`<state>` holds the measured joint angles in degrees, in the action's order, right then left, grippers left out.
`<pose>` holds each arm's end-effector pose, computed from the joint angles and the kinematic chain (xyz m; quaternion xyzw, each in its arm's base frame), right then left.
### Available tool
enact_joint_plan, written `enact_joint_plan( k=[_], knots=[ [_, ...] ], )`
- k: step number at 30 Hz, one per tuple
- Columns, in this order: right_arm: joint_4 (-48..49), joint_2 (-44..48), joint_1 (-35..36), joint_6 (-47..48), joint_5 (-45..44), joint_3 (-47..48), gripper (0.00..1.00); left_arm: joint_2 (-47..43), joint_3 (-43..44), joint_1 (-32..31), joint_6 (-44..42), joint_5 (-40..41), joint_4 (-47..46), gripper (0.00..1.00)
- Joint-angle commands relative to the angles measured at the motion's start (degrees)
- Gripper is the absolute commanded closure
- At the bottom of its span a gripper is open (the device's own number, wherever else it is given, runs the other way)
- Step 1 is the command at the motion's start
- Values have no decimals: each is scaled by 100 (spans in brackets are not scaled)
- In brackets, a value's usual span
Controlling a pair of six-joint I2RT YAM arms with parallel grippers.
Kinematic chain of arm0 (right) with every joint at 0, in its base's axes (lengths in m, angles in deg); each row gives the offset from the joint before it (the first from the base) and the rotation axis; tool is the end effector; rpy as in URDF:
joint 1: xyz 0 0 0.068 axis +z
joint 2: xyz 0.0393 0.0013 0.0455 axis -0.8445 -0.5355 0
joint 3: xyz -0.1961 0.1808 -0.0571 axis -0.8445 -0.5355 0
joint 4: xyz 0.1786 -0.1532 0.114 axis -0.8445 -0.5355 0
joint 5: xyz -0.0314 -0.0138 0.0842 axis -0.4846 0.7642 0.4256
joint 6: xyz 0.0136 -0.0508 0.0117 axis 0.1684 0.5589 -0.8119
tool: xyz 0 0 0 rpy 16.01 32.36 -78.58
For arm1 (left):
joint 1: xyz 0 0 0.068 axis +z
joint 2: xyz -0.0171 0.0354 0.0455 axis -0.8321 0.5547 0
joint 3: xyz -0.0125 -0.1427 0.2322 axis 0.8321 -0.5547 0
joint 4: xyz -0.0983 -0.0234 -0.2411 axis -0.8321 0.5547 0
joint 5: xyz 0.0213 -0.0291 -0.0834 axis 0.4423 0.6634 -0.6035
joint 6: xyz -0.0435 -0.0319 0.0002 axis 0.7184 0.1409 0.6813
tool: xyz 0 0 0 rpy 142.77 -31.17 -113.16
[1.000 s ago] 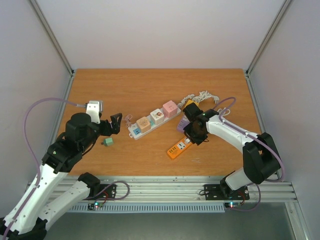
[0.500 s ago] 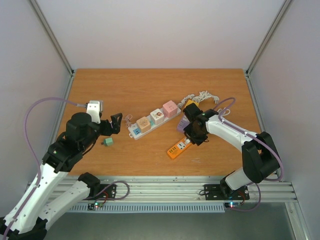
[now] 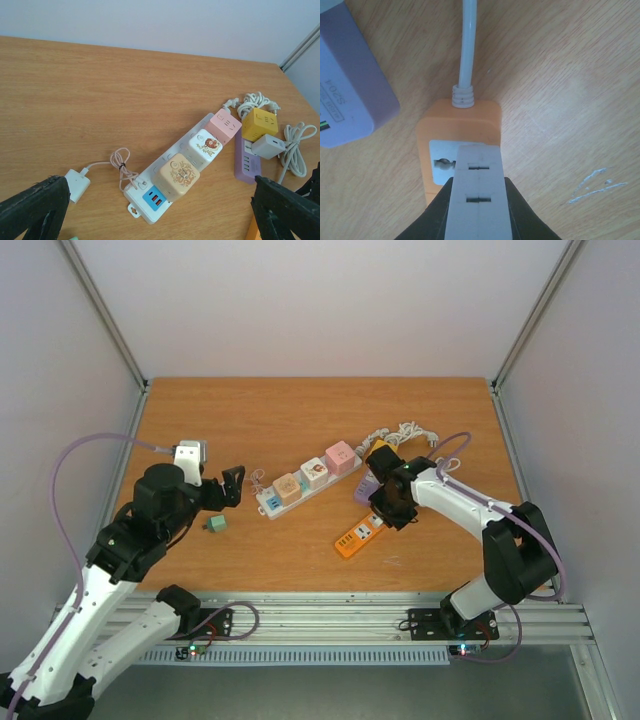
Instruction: Insert the plug
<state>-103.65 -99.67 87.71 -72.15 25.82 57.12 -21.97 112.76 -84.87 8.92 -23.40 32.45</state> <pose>0.2305 0.1333 0.2006 0.1938 0.9782 0.0470 0.0586 0.1245 -0.0621 0.3530 0.0297 0.8410 -0.1655 0.5143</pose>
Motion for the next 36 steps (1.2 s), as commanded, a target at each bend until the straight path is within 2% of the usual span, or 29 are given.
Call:
enact_joint_plan(
  k=[1,17,36],
  knots=[
    [121,-92,-32,-5,226,133,94,31,-50,34,-22,-17,-343,1],
    [-492,-222,-32,-28,-198,421,95,52,-54,60,-22,-43,-343,1],
    [-488,-598,-29,-13,267,535,95,80,-50,78,-22,-52,-349,1]
  ],
)
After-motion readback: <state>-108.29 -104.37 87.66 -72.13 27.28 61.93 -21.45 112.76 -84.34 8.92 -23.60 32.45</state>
